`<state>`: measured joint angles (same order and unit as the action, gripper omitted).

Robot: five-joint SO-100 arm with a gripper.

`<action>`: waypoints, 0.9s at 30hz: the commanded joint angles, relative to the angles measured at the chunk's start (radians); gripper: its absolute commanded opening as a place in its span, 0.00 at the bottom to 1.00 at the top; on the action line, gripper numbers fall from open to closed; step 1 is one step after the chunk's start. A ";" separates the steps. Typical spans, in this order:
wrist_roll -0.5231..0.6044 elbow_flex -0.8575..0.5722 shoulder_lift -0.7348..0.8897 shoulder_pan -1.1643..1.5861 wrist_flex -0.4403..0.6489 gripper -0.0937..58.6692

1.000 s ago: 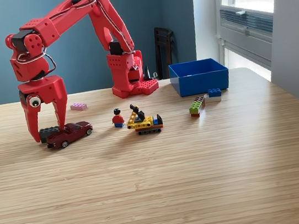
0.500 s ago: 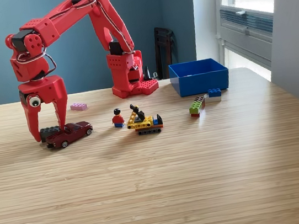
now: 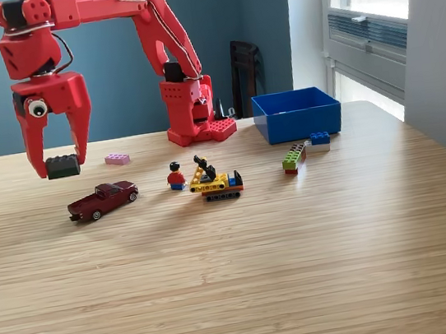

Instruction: Grasp a lego block and put it in the bin.

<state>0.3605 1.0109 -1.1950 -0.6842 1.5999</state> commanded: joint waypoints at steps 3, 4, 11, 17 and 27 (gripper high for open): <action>-0.006 -0.049 -0.029 0.184 0.061 0.00; -0.009 -0.028 -0.031 0.224 0.064 0.00; 0.012 0.126 -0.043 0.561 0.066 0.00; 0.075 0.138 -0.044 0.887 0.097 0.00; 0.117 -0.044 -0.043 1.316 0.176 0.00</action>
<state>0.4694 1.0707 -1.1950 0.5077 1.7303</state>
